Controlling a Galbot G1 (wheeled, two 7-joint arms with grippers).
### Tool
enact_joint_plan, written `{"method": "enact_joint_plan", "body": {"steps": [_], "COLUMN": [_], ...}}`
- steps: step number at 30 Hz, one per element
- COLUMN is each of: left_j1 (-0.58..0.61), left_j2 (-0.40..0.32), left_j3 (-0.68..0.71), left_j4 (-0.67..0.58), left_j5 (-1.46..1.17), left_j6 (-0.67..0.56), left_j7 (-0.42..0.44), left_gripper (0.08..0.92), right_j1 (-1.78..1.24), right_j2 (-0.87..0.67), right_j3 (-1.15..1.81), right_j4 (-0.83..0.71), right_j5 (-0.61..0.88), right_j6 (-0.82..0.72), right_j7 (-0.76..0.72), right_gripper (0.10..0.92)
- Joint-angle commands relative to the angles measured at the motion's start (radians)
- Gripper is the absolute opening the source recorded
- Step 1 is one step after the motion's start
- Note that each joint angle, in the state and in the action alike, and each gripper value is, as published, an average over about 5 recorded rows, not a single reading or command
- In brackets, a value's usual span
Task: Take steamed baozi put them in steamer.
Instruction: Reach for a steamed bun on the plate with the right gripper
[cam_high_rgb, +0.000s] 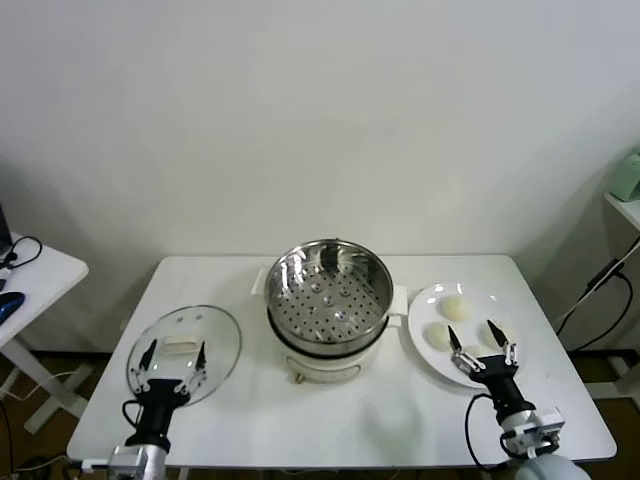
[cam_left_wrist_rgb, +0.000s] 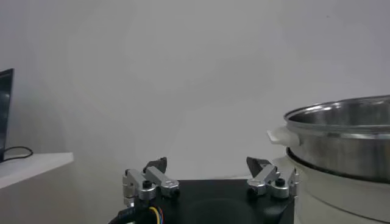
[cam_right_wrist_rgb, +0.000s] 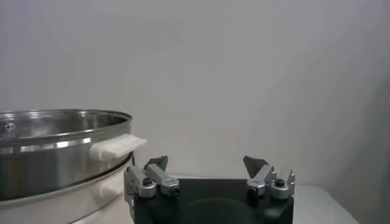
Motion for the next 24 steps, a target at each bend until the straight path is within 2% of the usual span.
{"method": "enact_joint_plan", "body": {"steps": [1,3,7,9,16,19,24], "left_j1": [-0.003,-0.007,-0.028,-0.033,-0.03,-0.032,-0.039], "left_j2": [0.011,0.015,0.015,0.014,0.029,0.036,0.041], "left_j3": [0.003,0.008,0.034,0.043,0.047,0.046,0.04], "left_j4": [0.007,0.01,0.015,0.013,0.014,0.019,0.02], "left_j5": [0.013,0.022,0.059,0.067,0.065,0.059,0.049], "left_j6": [0.002,0.0,-0.004,0.003,0.014,0.018,0.024], "left_j7": [-0.003,-0.02,-0.129,-0.157,-0.149,-0.147,-0.146], "left_gripper": [0.823,0.823,0.823,0.823,0.823,0.823,0.823], "right_j1": [0.069,0.109,0.235,0.303,0.581,0.773,1.139], "right_j2": [-0.062,-0.107,-0.253,-0.334,-0.559,-0.611,-0.654], "right_j3": [0.031,0.046,0.047,0.018,-0.182,-0.362,-0.729], "right_j4": [-0.013,-0.035,-0.14,-0.208,-0.451,-0.584,-0.757], "right_j5": [-0.039,-0.055,-0.122,-0.163,-0.294,-0.337,-0.441], "right_j6": [-0.074,-0.113,-0.185,-0.195,-0.165,-0.085,-0.019], "right_j7": [-0.063,-0.111,-0.251,-0.324,-0.597,-0.671,-0.909], "right_gripper": [0.823,0.823,0.823,0.823,0.823,0.823,0.823]}}
